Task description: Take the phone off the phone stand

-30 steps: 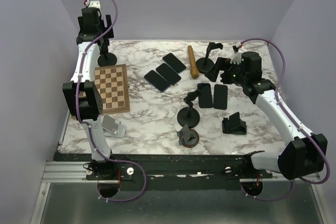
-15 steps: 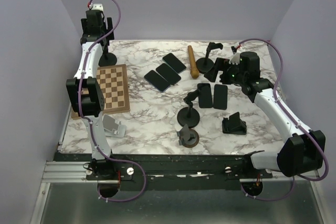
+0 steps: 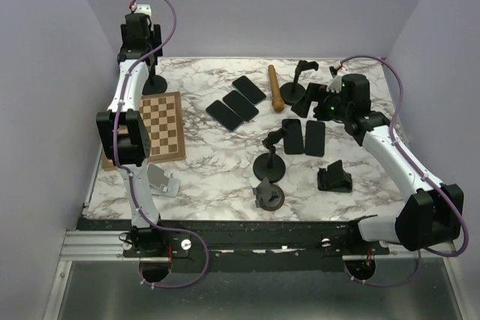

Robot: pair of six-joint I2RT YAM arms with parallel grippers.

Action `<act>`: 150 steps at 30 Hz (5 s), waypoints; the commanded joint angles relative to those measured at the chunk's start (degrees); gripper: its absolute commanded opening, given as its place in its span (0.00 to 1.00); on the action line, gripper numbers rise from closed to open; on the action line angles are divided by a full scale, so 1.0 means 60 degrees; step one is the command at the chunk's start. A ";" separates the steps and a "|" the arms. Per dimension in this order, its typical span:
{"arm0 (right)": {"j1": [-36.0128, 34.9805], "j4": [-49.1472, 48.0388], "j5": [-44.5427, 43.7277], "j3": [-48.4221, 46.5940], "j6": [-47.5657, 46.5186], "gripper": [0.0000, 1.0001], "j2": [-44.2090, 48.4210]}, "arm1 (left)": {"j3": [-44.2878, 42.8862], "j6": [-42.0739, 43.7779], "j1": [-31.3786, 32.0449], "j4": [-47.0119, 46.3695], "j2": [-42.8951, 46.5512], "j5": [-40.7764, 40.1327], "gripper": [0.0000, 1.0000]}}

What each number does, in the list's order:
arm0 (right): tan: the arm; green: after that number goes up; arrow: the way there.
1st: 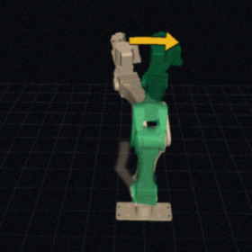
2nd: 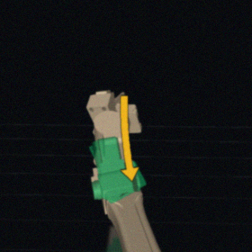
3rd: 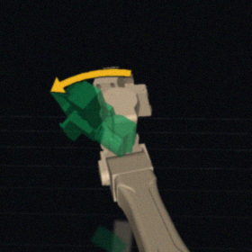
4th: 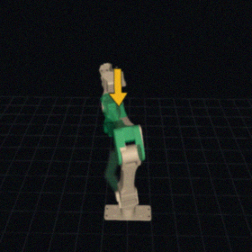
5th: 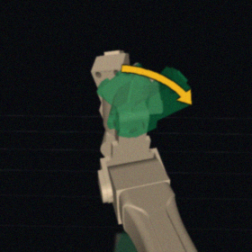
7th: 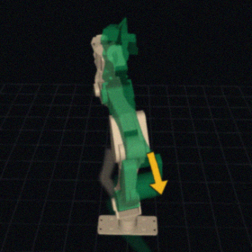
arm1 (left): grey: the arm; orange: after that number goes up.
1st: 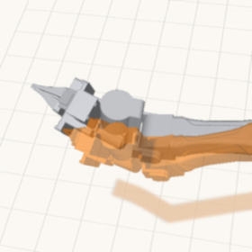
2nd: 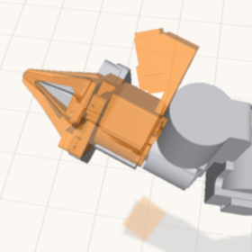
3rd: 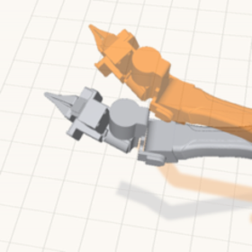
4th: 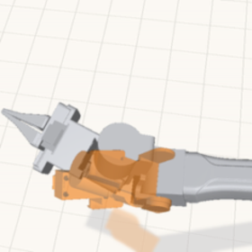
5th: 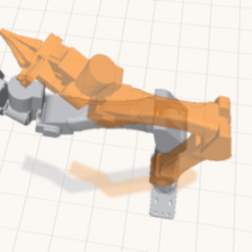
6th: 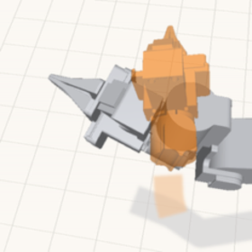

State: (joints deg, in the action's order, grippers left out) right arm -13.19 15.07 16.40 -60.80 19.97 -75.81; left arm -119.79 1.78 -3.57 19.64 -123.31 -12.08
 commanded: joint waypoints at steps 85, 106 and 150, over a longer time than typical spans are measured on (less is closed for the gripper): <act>-0.6583 -0.1526 -0.1935 -0.0972 0.0158 0.89 -0.1036 | 1.0861 -0.5593 0.5997 0.1051 1.1479 0.0307 0.50; -0.7794 -0.0065 -0.3590 -0.1762 0.0950 1.00 -0.0973 | 1.0488 -0.4920 0.5869 0.1871 1.2957 0.1733 0.99; -1.0998 0.4040 -1.2502 -0.8387 0.3085 0.99 -0.6831 | 1.2243 -0.3930 0.5824 0.2638 1.8966 -0.3986 0.95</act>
State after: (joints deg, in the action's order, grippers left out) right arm -78.76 37.80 -53.93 -109.40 37.91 -115.44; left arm -47.00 -23.14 31.57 34.11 -10.87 -34.22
